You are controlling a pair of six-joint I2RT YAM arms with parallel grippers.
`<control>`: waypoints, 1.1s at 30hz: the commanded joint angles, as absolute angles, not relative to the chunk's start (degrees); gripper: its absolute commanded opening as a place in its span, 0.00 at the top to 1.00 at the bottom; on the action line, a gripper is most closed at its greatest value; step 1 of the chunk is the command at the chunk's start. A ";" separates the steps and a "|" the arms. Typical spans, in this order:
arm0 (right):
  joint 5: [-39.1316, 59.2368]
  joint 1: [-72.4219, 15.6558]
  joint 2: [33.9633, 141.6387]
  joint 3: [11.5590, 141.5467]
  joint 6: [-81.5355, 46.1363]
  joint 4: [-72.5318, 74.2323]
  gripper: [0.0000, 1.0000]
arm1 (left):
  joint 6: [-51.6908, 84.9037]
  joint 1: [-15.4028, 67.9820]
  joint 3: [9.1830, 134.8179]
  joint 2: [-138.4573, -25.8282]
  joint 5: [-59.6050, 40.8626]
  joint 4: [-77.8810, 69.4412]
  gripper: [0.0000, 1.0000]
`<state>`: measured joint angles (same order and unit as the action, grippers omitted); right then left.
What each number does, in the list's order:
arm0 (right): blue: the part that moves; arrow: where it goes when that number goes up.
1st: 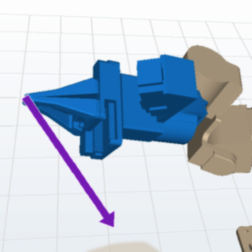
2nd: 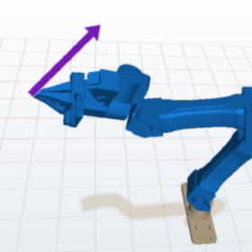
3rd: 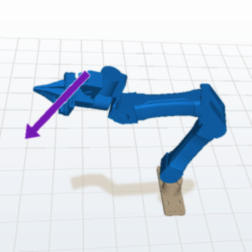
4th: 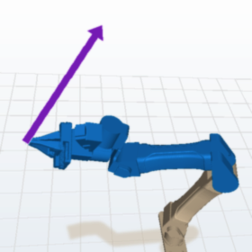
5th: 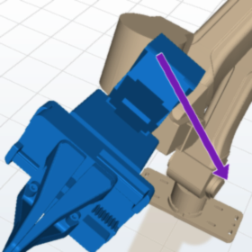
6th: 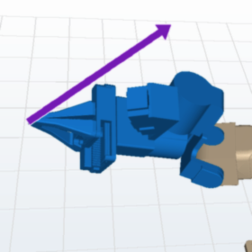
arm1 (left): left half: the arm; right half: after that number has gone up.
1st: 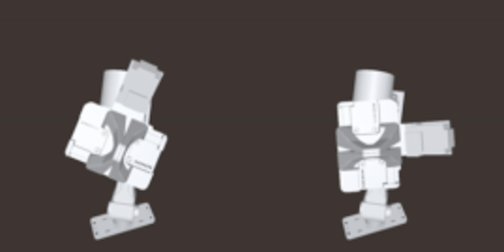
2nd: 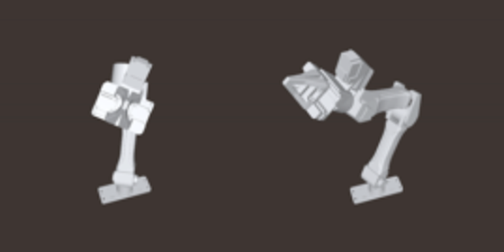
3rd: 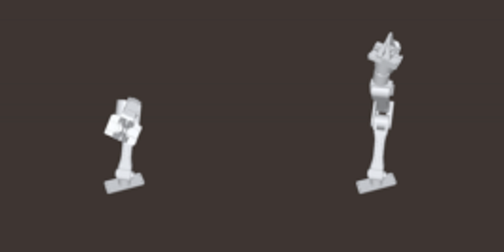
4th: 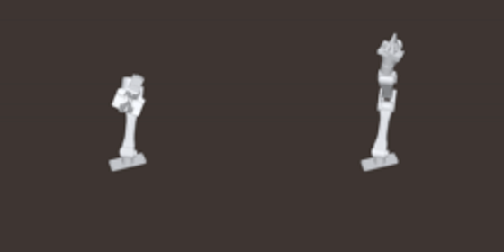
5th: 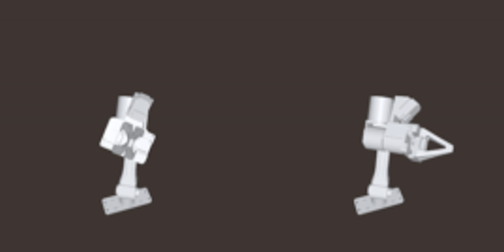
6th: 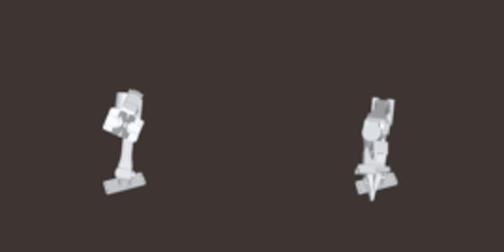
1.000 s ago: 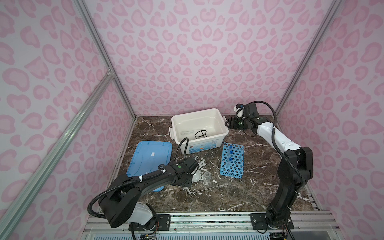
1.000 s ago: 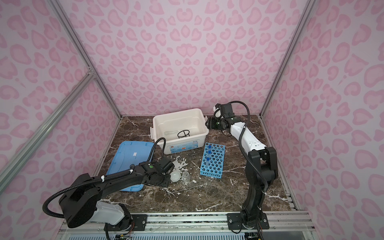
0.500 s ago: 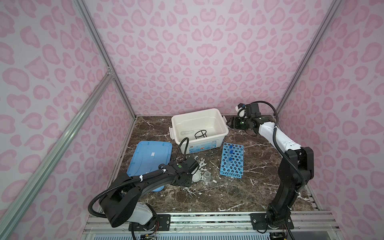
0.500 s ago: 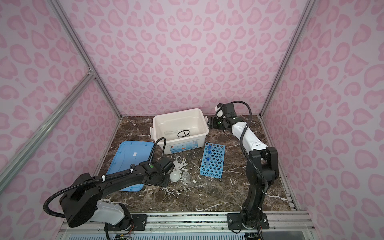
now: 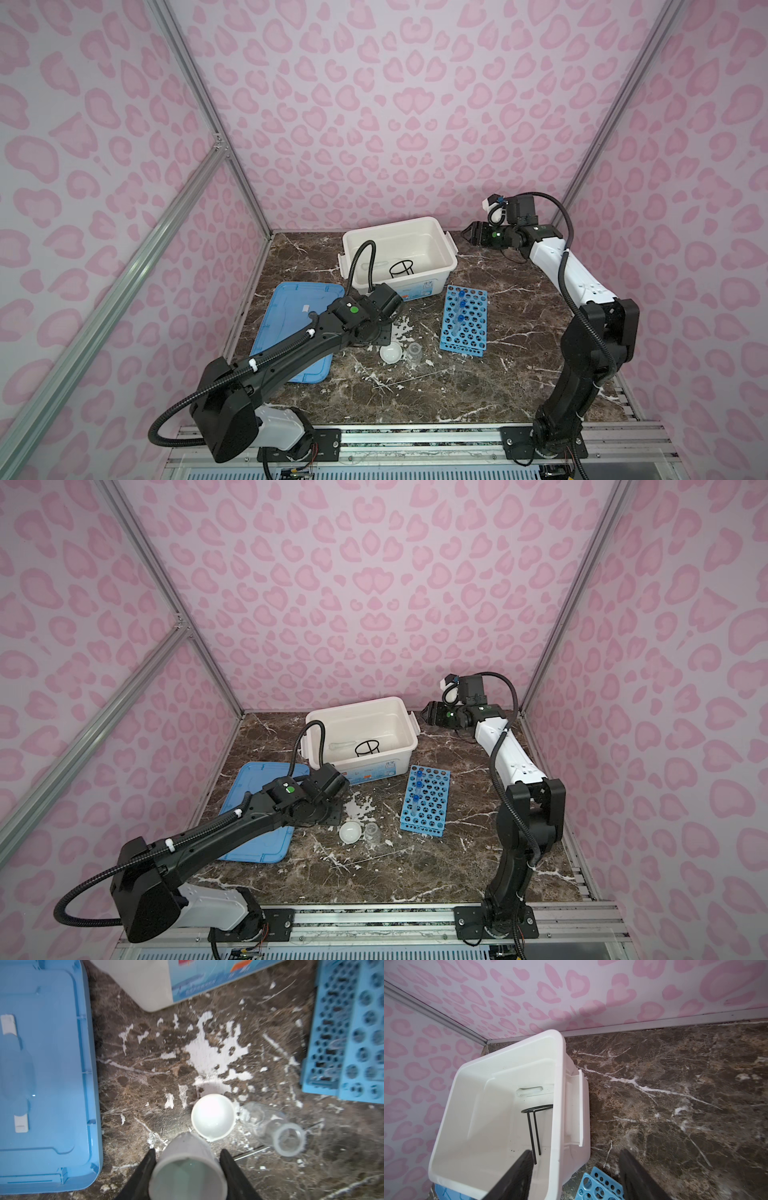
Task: Organize the chemistry lab equipment
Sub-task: 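Carry the small white cup over the white bin with the left gripper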
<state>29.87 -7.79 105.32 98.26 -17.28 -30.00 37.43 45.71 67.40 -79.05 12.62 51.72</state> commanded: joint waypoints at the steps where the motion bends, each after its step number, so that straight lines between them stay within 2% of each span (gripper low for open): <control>1: 34.25 -7.60 105.62 99.46 -18.16 -30.85 0.33 | 38.62 45.03 72.53 -78.55 14.83 58.33 0.72; 11: 40.72 -7.05 110.69 102.61 -15.92 -32.55 0.35 | 36.92 37.69 86.00 -82.22 14.06 58.78 0.71; 17: 41.31 -7.02 112.50 102.04 -16.57 -32.20 0.36 | 30.72 30.48 95.42 -89.78 9.35 56.55 0.71; 26: 35.23 -7.19 112.27 99.66 -18.25 -32.78 0.39 | 20.21 23.25 114.25 -107.31 1.69 58.76 0.71; 33: 30.01 -8.69 112.54 100.77 -19.06 -35.10 0.40 | 15.82 20.76 117.16 -114.20 -2.47 57.92 0.72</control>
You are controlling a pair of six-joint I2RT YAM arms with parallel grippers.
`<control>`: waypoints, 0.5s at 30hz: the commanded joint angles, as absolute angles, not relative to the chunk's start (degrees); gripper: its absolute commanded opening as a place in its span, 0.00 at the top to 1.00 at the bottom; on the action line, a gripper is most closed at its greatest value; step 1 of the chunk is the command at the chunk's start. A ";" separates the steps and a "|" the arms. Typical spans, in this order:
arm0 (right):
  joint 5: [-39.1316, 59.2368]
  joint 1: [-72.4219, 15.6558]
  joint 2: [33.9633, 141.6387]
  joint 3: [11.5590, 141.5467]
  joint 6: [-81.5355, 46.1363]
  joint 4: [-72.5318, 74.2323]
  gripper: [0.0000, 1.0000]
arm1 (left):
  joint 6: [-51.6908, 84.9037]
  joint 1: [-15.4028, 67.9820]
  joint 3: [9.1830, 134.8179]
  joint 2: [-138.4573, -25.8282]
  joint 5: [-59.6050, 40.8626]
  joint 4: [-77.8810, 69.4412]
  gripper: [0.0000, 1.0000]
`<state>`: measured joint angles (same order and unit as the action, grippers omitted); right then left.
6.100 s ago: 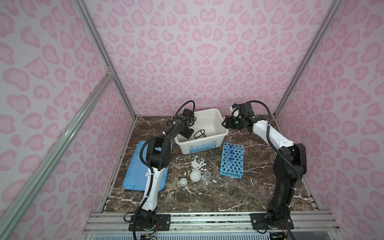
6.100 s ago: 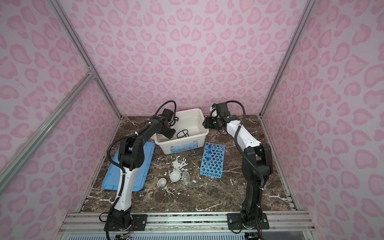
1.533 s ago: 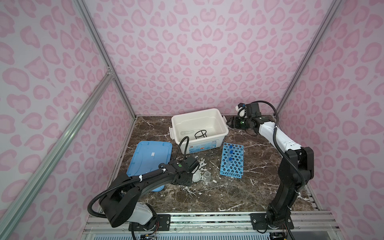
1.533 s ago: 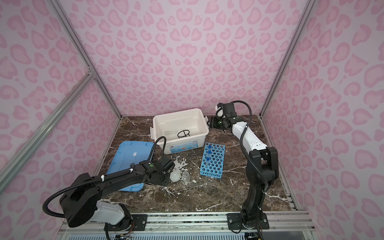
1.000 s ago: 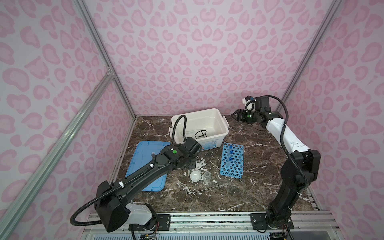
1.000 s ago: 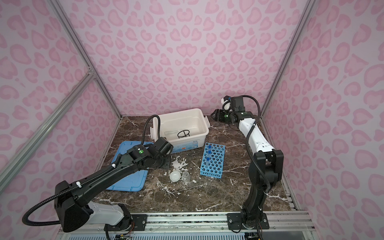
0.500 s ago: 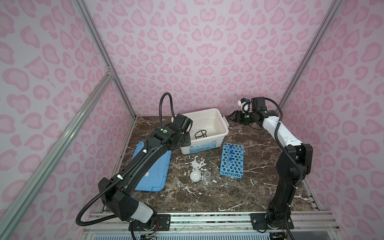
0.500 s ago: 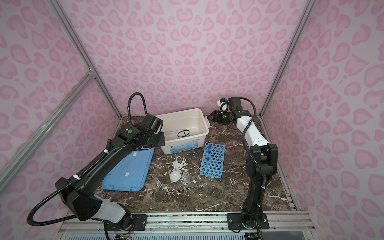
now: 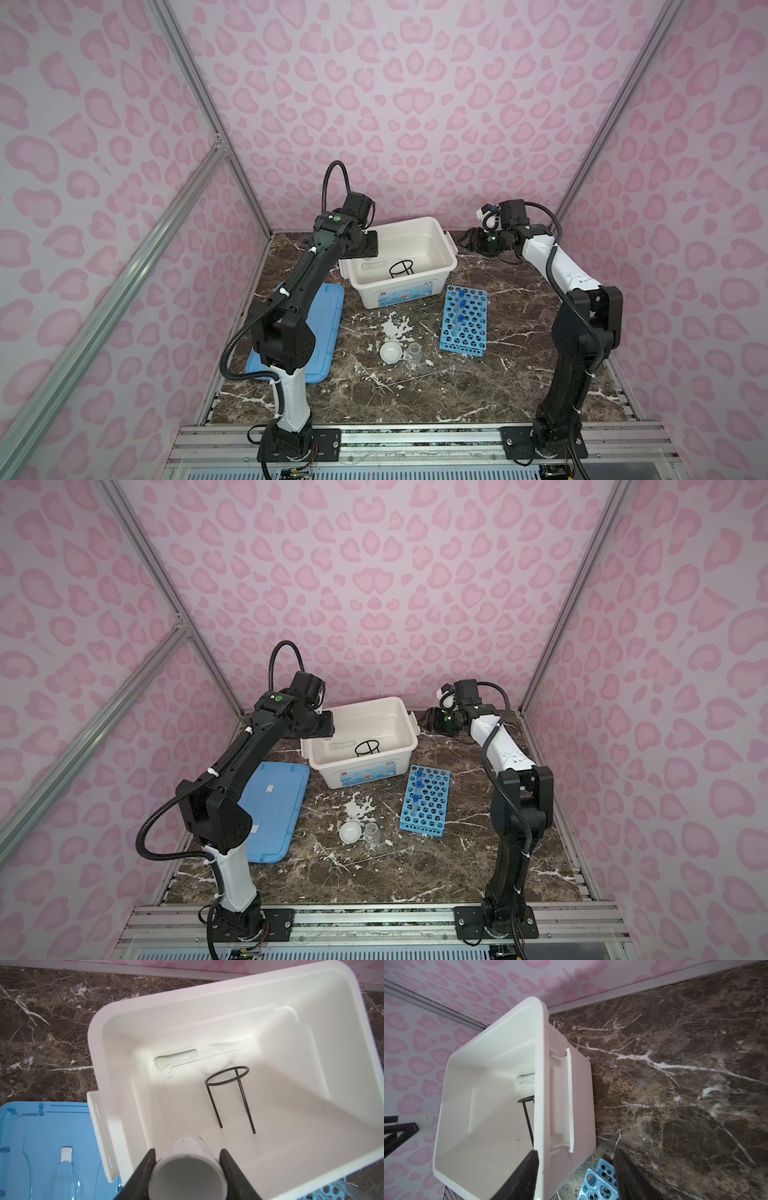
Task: Organize the chemistry lab equipment
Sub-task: 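Carry the small white cup over the white bin with the left gripper, then lower the small white cup into the bin beside the wire stand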
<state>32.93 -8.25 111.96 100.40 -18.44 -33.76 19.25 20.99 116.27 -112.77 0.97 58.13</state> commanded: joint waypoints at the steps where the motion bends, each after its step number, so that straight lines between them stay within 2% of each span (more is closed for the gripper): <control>1: 29.51 -8.78 112.48 100.52 -19.03 -35.15 0.40 | 15.21 20.77 117.09 -114.85 -2.86 57.73 0.72; 15: 25.89 -10.15 110.57 98.35 -19.86 -36.29 0.41 | 12.39 20.74 117.94 -124.72 -4.50 55.47 0.73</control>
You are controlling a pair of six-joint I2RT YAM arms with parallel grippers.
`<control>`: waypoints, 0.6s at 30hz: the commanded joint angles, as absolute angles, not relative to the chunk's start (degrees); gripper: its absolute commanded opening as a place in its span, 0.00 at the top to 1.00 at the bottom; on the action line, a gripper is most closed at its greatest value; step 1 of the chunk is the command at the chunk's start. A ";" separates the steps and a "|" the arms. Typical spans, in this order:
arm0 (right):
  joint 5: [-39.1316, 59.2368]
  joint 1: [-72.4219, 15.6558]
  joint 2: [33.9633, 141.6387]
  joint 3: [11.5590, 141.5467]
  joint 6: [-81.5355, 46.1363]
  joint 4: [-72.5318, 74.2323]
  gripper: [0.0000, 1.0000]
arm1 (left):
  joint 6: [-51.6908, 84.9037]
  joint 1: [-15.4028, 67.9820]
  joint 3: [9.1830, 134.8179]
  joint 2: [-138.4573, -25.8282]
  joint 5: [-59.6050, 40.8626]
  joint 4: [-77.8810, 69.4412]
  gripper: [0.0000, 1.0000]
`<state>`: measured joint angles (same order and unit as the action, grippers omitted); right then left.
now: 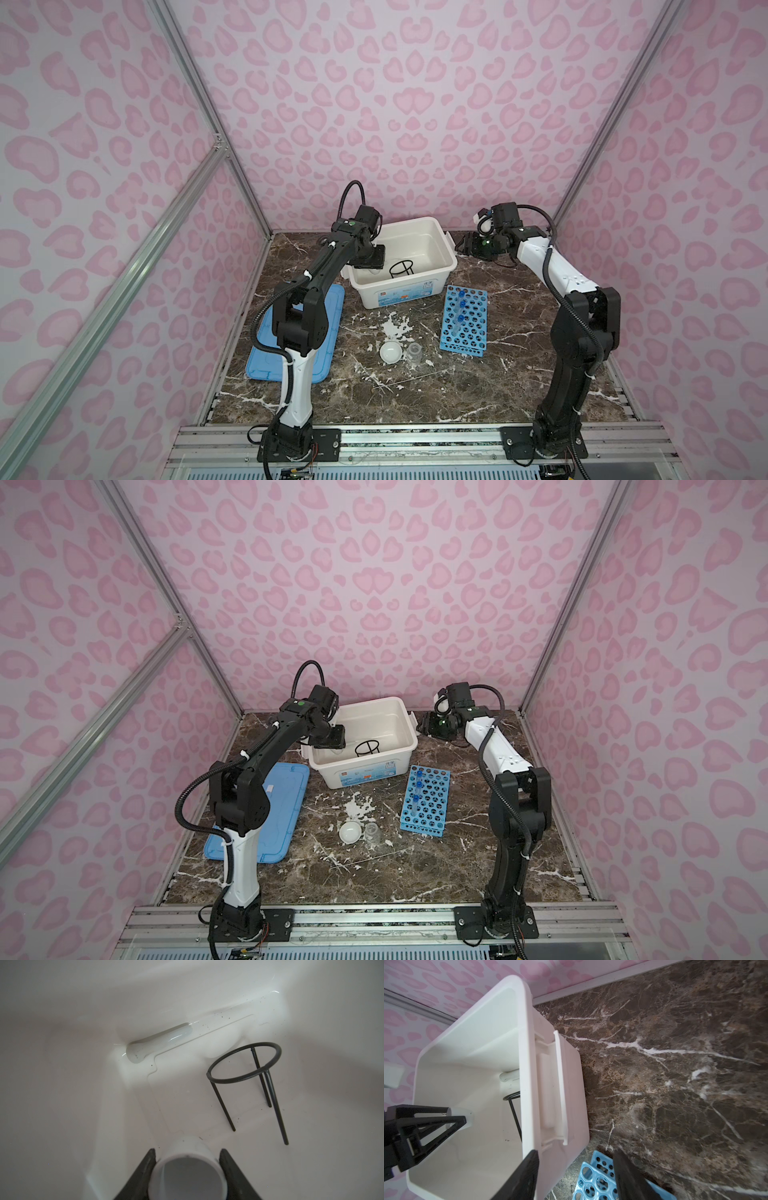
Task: Organize the chemistry lab equipment
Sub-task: 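Lower the small white cup into the bin beside the wire stand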
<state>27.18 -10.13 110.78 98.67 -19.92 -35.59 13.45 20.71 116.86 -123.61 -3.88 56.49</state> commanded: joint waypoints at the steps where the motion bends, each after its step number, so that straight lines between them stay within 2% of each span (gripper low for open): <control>1: 25.69 -10.28 110.41 98.35 -19.73 -36.45 0.41 | 12.24 20.79 117.99 -125.26 -4.59 55.30 0.73; 18: 24.51 -11.33 108.26 95.42 -20.91 -34.85 0.41 | 10.73 23.21 118.15 -130.32 -1.77 57.21 0.74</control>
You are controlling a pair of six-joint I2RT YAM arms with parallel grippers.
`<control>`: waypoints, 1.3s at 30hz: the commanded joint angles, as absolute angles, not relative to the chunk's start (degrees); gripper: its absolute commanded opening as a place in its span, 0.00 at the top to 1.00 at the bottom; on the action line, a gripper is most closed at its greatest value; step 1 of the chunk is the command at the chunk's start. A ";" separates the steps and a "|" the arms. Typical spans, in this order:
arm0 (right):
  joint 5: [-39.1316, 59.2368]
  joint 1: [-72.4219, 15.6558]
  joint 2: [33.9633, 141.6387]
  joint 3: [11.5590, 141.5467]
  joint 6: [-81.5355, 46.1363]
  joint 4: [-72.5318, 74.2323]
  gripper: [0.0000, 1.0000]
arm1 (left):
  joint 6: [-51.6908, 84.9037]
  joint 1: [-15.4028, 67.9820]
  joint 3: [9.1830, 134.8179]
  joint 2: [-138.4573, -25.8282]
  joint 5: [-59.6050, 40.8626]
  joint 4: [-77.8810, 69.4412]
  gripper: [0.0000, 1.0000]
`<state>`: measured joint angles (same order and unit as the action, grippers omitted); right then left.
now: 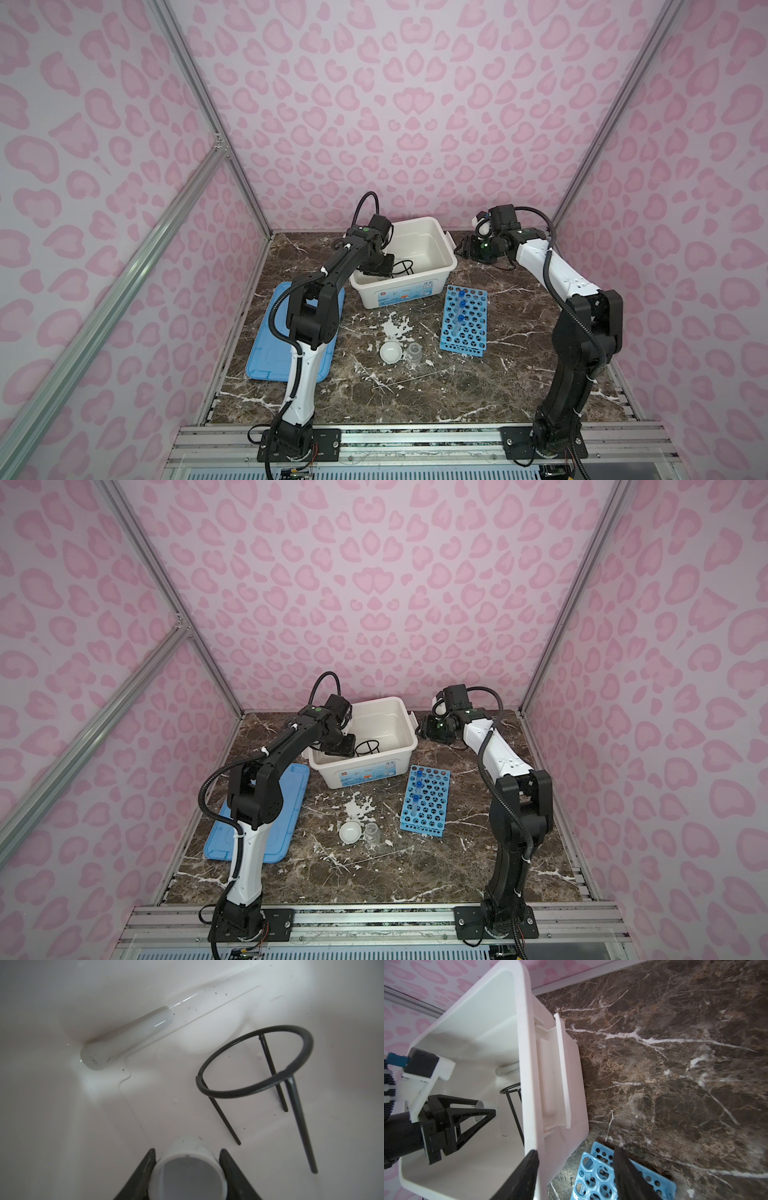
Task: Organize the chemistry lab equipment
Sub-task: 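Lower the small white cup into the bin beside the wire stand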
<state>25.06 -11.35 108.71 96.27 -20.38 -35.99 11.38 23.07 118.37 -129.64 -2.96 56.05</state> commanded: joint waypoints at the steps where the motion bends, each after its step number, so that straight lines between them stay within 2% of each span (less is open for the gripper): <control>1: 24.43 -11.34 108.13 95.16 -20.97 -34.72 0.40 | 10.67 23.29 118.05 -130.52 -1.69 57.24 0.74; 19: 22.85 -11.68 104.46 91.09 -21.58 -33.44 0.40 | 12.72 23.95 117.16 -133.40 -1.54 57.63 0.73; 39: 22.76 -11.69 103.01 89.38 -21.59 -32.62 0.39 | 14.10 24.36 116.89 -135.00 -1.87 59.57 0.66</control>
<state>23.31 -11.53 103.22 89.69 -21.47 -33.71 13.47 24.36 116.95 -134.37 -1.69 58.37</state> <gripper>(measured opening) 0.612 0.478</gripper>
